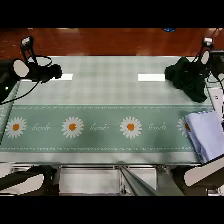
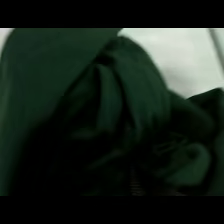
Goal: Fold the shirts.
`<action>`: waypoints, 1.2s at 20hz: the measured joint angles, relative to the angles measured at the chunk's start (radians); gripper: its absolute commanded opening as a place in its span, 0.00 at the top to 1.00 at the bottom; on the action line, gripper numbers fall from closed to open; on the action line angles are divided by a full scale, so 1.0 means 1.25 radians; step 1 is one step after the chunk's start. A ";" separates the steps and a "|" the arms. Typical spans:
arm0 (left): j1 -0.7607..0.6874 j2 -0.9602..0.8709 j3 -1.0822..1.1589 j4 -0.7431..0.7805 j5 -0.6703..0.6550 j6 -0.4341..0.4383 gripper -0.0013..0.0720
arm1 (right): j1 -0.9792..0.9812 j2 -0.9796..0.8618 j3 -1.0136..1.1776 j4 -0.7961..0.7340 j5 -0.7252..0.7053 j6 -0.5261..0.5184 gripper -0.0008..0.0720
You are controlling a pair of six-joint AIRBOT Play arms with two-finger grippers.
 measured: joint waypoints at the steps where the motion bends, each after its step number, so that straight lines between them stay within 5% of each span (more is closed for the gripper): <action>1: -0.001 -0.001 0.003 -0.008 -0.005 0.000 0.29 | -0.004 -0.019 0.004 0.006 0.009 -0.010 0.54; 3: 0.000 -0.002 0.025 -0.020 -0.015 0.000 0.29 | -0.009 -0.043 0.009 0.015 0.025 -0.019 0.96; 8: 0.032 0.021 0.145 -0.031 -0.129 0.075 0.29 | -0.014 -0.030 0.056 0.071 0.136 -0.106 0.96; 12: 0.058 0.100 0.186 -0.036 -0.228 0.128 0.29 | 0.003 0.095 0.094 0.148 0.118 -0.158 0.96; 17: 0.043 0.269 0.013 -0.063 -0.292 0.148 0.29 | 0.069 0.292 0.135 0.190 0.063 -0.204 0.96; 24: 0.041 0.482 -0.280 -0.078 -0.227 0.098 0.29 | 0.212 0.491 0.250 0.201 0.063 -0.251 0.96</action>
